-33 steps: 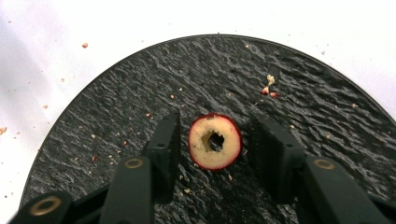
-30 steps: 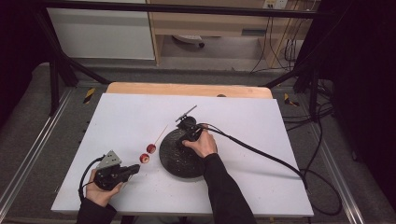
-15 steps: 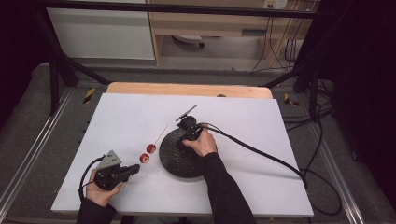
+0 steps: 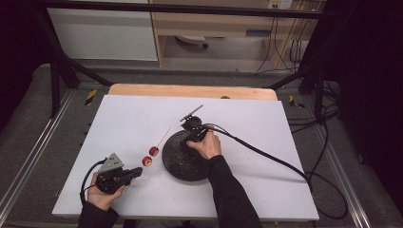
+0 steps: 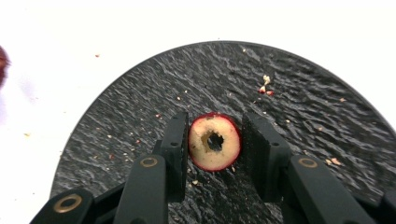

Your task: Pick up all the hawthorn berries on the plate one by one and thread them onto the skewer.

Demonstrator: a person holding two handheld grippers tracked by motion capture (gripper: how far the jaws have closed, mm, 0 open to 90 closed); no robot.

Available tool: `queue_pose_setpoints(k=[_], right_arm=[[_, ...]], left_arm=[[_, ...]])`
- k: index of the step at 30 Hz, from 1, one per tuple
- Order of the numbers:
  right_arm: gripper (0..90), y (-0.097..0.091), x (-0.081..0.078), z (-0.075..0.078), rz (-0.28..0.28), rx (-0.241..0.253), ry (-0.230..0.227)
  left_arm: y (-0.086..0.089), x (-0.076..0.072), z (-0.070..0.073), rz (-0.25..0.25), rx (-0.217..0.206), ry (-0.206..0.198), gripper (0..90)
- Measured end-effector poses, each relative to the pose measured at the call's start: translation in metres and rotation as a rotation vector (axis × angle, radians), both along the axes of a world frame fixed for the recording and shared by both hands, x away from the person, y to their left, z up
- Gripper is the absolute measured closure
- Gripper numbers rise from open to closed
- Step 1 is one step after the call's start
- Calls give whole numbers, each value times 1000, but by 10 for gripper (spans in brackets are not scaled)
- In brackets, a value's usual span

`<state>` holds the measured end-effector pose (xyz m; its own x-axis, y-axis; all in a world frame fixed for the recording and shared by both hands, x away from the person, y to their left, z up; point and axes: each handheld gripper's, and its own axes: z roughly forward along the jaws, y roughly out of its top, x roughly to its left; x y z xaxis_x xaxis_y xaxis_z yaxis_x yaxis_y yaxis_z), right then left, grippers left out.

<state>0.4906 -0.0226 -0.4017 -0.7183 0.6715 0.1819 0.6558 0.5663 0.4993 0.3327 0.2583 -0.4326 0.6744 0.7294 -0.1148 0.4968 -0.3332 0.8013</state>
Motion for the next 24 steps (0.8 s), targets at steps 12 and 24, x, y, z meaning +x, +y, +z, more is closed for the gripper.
queue_pose_setpoints(k=[12, 24], right_arm=[[633, -9, -11, 16, -9, 34, -33], [634, -30, -28, 25, -34, 113, -60]], left_arm=[[-1, -1, 1, -2, 0, -4, 885], [-4, -1, 0, -11, 3, -2, 885]])
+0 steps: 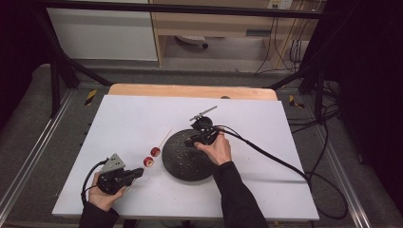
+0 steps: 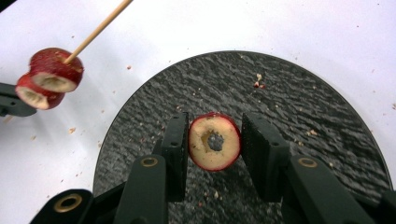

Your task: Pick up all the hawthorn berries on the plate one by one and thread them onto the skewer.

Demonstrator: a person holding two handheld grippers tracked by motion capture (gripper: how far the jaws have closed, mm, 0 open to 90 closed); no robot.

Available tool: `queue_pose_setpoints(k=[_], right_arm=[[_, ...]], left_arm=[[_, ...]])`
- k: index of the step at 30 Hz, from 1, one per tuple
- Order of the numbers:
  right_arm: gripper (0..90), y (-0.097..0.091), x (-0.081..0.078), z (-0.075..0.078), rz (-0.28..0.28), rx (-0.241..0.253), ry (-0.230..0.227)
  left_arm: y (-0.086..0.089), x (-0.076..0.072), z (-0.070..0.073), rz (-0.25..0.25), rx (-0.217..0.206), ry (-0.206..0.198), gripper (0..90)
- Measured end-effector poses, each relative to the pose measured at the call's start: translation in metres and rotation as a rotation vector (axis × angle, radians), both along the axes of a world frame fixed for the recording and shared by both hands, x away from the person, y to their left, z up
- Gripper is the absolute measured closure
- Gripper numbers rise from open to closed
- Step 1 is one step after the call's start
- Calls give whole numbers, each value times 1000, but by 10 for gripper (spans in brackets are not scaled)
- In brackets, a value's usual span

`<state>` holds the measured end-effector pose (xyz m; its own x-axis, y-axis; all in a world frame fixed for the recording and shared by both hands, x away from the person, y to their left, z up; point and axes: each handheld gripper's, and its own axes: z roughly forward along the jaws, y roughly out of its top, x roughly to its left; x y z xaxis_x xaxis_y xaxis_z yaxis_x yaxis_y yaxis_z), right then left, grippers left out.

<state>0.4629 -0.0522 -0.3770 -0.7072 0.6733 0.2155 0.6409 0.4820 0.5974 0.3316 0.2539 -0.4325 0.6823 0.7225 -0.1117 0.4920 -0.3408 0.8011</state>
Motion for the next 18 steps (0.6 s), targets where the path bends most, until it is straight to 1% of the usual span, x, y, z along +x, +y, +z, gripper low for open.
queue_pose_setpoints(k=[6, 8, 14, 18], right_arm=[[634, -11, -8, 2, -14, 46, -11], [634, -14, -11, 1, -17, 77, -15], [634, -20, -20, -3, -38, 132, -25], [635, -25, -26, -6, -52, 194, -38]], left_arm=[[-2, -1, 0, -6, -1, -2, 885], [-3, -1, 1, -8, -2, -2, 885], [-6, -2, 0, -12, -1, -1, 885], [-8, -2, 0, -16, -2, -1, 885]])
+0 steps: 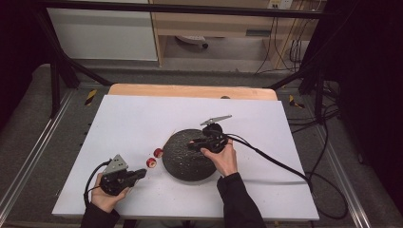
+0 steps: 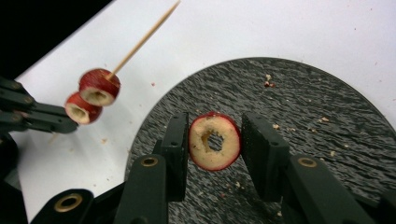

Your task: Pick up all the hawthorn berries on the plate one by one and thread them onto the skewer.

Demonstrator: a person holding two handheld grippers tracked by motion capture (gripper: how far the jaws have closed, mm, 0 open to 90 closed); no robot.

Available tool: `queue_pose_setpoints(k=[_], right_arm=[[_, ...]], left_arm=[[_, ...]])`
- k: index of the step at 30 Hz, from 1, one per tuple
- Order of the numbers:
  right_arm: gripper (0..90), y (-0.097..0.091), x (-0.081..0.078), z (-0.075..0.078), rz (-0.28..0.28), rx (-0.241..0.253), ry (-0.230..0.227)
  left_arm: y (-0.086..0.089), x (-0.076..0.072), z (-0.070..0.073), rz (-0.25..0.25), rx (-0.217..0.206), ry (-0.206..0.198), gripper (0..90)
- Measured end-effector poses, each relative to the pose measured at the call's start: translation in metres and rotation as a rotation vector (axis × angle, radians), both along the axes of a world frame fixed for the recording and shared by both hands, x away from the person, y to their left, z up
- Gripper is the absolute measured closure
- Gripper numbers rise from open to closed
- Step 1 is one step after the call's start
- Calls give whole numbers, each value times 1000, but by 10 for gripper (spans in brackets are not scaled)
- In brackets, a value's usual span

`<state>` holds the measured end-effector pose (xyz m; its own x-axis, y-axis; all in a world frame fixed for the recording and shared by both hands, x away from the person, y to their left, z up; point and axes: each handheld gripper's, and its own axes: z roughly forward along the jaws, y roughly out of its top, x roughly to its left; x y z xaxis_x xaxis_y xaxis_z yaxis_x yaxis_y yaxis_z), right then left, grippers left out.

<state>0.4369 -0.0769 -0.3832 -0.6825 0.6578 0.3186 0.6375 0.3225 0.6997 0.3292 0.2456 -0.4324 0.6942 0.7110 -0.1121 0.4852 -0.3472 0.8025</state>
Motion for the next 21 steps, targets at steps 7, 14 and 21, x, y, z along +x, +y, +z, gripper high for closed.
queue_pose_setpoints(k=[7, 14, 21], right_arm=[[635, -10, -10, -12, -51, 107, -16], [636, -15, -18, -26, -102, 212, -31], [636, -18, -25, -38, -155, 306, -43]], left_arm=[[-4, -1, 0, 0, -1, 1, 884], [-6, -2, 1, 10, -8, -4, 885], [-11, -2, 0, 10, -13, -3, 885]])
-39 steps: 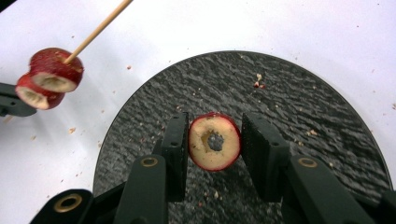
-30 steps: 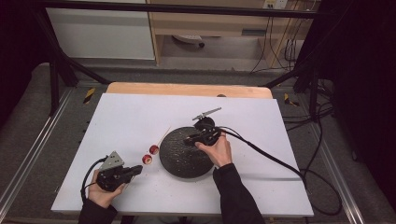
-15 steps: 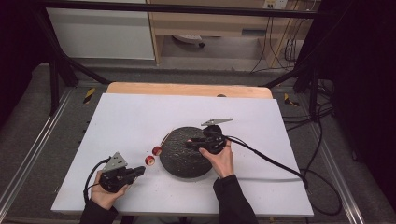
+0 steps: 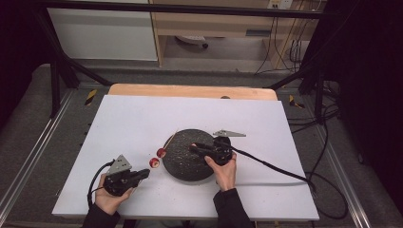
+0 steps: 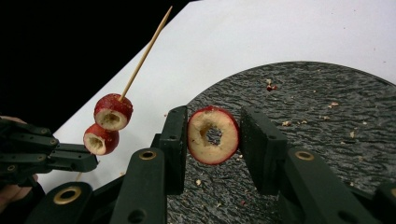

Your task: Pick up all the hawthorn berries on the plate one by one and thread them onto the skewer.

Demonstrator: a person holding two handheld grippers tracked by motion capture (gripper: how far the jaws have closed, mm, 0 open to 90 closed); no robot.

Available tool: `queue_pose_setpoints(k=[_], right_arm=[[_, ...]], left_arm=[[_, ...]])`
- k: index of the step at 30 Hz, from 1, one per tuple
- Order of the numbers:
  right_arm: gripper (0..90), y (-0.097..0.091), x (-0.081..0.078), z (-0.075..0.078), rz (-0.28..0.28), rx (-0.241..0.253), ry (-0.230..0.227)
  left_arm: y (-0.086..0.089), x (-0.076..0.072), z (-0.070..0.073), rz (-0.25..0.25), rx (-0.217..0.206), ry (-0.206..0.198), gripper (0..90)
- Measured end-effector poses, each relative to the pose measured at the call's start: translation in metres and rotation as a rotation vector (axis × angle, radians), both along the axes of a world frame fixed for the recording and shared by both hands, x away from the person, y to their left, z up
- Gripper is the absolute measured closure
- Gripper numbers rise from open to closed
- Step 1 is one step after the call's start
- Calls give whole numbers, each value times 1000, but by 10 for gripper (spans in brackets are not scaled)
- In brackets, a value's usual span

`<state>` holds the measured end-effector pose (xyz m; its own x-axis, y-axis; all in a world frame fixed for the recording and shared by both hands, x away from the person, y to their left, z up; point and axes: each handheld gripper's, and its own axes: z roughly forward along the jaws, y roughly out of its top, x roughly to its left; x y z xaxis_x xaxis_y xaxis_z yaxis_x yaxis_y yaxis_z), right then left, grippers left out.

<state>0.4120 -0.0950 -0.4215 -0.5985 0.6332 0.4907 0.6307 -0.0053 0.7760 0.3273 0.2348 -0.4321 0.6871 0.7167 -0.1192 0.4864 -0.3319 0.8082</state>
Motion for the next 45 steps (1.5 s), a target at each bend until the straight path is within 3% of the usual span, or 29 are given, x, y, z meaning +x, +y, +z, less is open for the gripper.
queue_pose_setpoints(k=[15, 23, 45], right_arm=[[636, -8, -13, -13, -122, 139, -54], [636, -6, -16, -14, -154, 202, -96], [636, -12, -10, 2, -240, 320, -187]], left_arm=[[-10, -1, 0, 12, -22, -3, 885], [-18, -3, 0, 9, -27, -5, 885], [-31, -7, -1, 2, -48, -20, 885]])
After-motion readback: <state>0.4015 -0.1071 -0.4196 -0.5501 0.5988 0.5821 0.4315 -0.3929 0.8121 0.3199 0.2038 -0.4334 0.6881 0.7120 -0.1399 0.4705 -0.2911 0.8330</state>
